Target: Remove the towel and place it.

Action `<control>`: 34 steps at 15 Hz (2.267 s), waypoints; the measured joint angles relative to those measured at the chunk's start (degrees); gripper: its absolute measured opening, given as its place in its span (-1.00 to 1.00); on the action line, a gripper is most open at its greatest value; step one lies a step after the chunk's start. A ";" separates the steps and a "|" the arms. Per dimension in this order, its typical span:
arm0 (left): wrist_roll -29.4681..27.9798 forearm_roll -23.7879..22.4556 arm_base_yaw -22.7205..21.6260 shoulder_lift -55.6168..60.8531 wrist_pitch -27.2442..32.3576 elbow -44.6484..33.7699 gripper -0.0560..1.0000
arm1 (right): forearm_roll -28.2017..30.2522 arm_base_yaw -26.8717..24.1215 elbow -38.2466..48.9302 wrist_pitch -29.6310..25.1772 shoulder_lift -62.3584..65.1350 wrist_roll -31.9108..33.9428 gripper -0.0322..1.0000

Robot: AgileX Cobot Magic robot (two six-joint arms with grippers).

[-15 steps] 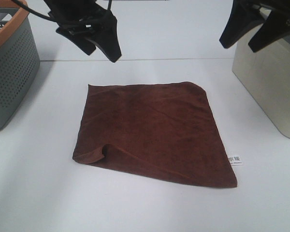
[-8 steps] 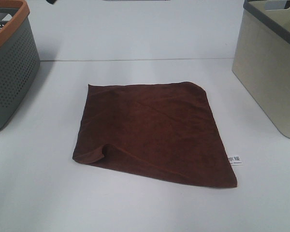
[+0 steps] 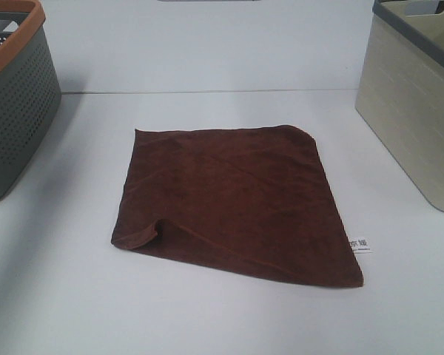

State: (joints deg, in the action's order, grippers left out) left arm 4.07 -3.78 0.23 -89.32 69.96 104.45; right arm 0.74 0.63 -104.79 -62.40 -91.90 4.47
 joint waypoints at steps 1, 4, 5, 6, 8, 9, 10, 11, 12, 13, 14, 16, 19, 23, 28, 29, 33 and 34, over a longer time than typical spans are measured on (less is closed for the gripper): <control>0.06 0.29 -1.95 2.86 0.00 -3.04 0.50 | -1.78 -1.26 0.17 0.00 0.97 -0.52 0.22; 3.15 0.86 -3.67 13.24 0.00 -14.38 0.50 | -4.47 -1.66 4.93 0.00 7.10 -2.12 0.22; 4.13 1.95 -3.67 16.39 0.00 -17.76 0.50 | -5.44 -1.66 7.91 0.00 10.20 -3.09 0.22; 4.30 2.69 -3.67 19.54 0.00 -21.08 0.50 | -6.19 -1.66 11.46 0.00 13.92 -3.44 0.22; 4.53 3.21 -3.67 25.55 0.00 -27.39 0.50 | -7.28 -1.66 21.03 0.00 21.89 -4.01 0.22; 4.58 3.21 -3.67 27.90 0.11 -29.68 0.50 | -7.45 -1.66 25.78 0.00 25.67 -4.01 0.22; 4.70 3.21 -3.67 30.08 0.11 -31.51 0.50 | -7.45 -1.66 30.48 0.00 29.28 -4.01 0.22; 4.70 3.21 -3.67 32.20 0.11 -33.06 0.50 | -7.45 -1.66 35.41 0.00 33.23 -4.01 0.22; 4.70 3.21 -3.67 34.26 0.11 -34.49 0.50 | -7.45 -1.66 39.59 0.00 36.73 -4.01 0.22; 4.70 3.21 -3.67 36.21 0.11 -35.75 0.50 | -7.45 -1.66 43.77 0.00 40.34 -4.01 0.22; 4.41 3.27 -3.67 38.45 0.11 -37.13 0.50 | -7.28 -1.66 47.04 0.00 43.32 -4.01 0.22; 4.07 3.38 -3.67 47.04 -2.01 -41.83 0.50 | -5.10 -1.66 55.52 0.00 50.94 -4.47 0.22; 4.07 3.38 -3.67 54.09 -3.95 -44.98 0.50 | -2.92 -1.66 60.68 0.00 57.35 -7.28 0.22; 5.16 3.44 -3.67 63.60 -4.58 -51.34 0.50 | -3.04 -1.66 62.62 0.00 62.68 -8.02 0.22; 6.07 -0.23 -3.67 78.21 -3.61 -56.55 0.50 | -3.15 -1.66 67.04 0.00 67.95 -8.77 0.22; 5.04 -1.20 -3.67 80.33 -2.64 -57.75 0.50 | -3.15 -1.66 67.49 0.00 68.07 -9.17 0.22; 2.01 -1.03 -3.67 87.38 -0.80 -61.02 0.50 | -3.50 -1.66 67.55 0.23 68.58 -11.00 0.22; 1.95 -1.03 -3.67 88.18 -0.11 -61.36 0.50 | -3.50 -1.66 67.61 0.63 69.90 -11.92 0.22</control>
State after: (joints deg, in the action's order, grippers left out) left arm 6.02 -4.81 -3.44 -1.15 69.84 43.09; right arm -2.75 -1.03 -37.18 -61.76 -22.00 -7.45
